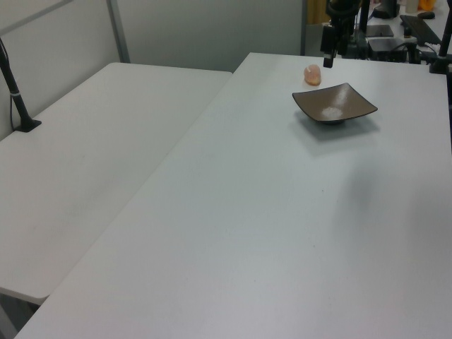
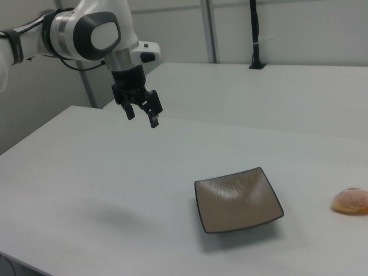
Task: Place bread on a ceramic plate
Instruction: 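Move the open gripper toward the bread roll beside the plate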
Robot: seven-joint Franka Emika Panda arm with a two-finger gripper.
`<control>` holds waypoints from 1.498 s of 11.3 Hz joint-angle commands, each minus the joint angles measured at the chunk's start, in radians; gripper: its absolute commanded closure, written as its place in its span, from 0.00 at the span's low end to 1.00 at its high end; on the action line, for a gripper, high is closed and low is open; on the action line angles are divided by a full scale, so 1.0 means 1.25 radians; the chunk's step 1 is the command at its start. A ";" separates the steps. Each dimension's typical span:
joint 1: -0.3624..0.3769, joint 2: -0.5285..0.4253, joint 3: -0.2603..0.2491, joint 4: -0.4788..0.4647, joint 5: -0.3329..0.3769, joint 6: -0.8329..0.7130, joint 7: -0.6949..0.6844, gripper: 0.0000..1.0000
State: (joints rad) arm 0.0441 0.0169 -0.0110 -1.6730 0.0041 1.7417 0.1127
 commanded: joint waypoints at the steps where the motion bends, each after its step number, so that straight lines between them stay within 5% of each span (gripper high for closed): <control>1: 0.010 -0.020 -0.013 -0.029 -0.009 0.016 -0.042 0.00; 9: -0.005 -0.007 -0.016 -0.024 -0.008 0.026 -0.031 0.00; 17: -0.182 0.089 -0.021 0.014 -0.007 0.263 0.078 0.00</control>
State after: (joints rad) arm -0.1196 0.0765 -0.0379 -1.6806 0.0037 1.9704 0.1311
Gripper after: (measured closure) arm 0.000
